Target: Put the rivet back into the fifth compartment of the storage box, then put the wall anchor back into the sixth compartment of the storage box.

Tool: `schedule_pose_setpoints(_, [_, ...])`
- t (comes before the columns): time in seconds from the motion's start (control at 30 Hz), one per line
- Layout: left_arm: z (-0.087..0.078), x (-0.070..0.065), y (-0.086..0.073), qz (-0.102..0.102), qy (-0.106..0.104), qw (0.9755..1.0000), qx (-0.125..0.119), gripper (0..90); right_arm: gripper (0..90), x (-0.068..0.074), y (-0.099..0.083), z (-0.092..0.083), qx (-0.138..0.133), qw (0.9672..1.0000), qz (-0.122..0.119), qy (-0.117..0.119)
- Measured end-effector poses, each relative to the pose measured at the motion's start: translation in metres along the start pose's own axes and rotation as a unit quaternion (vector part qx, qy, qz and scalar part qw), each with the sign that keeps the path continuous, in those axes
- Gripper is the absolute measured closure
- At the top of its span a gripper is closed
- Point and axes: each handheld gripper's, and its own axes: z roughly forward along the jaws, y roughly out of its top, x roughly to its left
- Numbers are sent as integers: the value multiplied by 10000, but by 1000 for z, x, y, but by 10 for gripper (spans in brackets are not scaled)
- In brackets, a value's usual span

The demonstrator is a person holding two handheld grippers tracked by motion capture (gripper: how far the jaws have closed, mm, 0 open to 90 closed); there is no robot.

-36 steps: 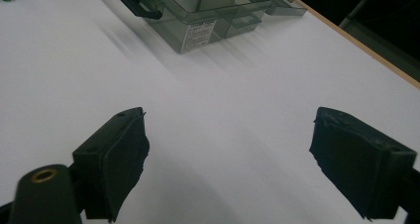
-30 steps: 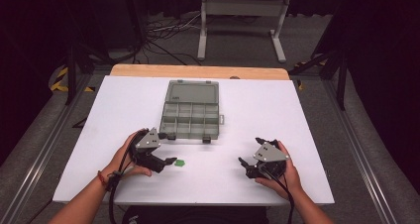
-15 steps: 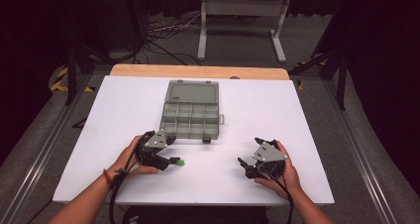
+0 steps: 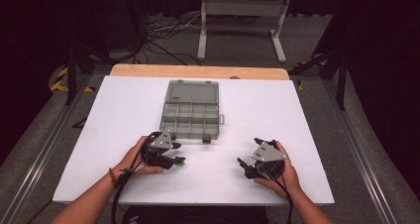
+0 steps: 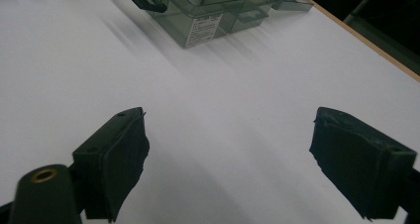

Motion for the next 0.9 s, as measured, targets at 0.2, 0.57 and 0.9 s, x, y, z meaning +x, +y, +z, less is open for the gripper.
schedule_pose_setpoints(0.2, [1, 1, -1, -72, -158, 9998, -2, 536, 148, -1, -1, 1, 37, 10000, -3, 22])
schedule_pose_setpoints(0.57, [4, 2, -4, -44, -347, 9994, 14, 717, 148, -1, -1, 0, 36, 10000, -7, 38])
schedule_pose_setpoints(0.9, [3, 0, -4, 94, -266, 9996, 11, 843, 148, 1, -1, 2, 26, 9999, -64, 141])
